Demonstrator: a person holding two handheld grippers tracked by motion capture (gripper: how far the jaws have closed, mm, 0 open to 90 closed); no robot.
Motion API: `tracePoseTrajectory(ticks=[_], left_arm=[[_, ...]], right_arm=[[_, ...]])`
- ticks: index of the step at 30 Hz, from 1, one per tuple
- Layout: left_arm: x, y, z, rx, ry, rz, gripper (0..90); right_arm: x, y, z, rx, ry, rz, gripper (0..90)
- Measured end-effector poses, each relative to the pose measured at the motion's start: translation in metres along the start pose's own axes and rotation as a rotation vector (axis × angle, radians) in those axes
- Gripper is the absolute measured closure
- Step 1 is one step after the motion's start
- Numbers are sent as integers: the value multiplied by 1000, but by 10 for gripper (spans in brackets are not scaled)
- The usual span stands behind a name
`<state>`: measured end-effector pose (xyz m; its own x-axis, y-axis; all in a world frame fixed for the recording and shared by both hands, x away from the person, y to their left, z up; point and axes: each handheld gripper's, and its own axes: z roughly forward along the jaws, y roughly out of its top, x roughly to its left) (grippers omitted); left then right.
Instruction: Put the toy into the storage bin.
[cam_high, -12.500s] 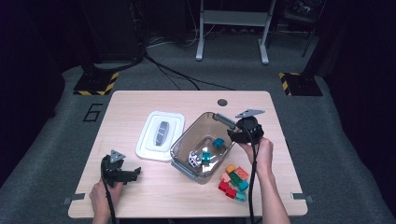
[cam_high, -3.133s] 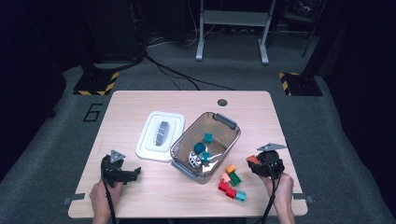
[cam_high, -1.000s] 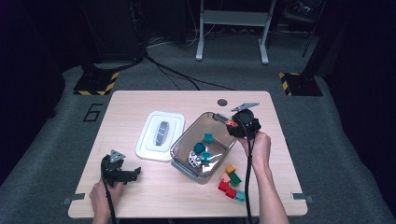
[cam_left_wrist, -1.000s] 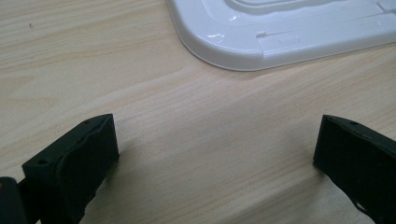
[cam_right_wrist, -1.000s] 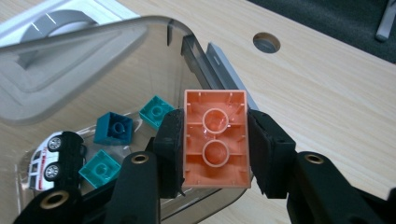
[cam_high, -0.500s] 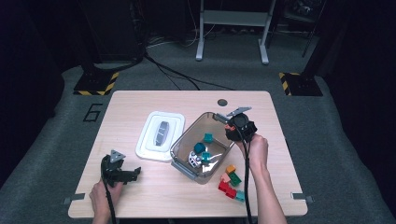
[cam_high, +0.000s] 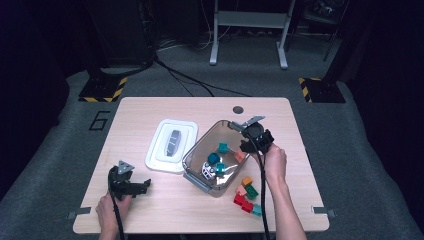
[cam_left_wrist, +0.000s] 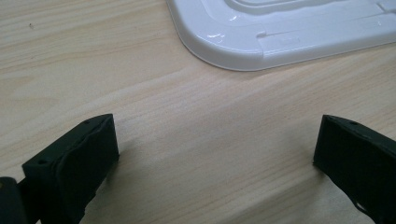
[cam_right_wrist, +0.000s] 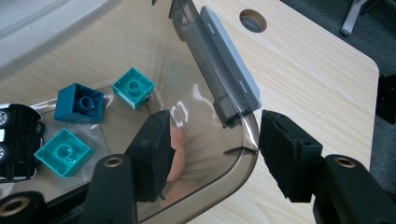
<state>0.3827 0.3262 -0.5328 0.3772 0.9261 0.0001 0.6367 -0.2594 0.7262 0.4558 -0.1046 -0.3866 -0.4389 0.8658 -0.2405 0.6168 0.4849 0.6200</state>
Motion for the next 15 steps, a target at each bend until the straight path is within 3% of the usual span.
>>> tracePoseTrajectory(ticks=[6,12,15], left_arm=[[0,0,0,-1,1,1,0],[0,0,0,-1,0,1,0],[0,0,0,-1,0,1,0]], right_arm=[[-9,-7,-12,-45,55,76,318],[-24,-27,-33,-98,173,153,176],[-27,-35,-38,-110,195,155,144]])
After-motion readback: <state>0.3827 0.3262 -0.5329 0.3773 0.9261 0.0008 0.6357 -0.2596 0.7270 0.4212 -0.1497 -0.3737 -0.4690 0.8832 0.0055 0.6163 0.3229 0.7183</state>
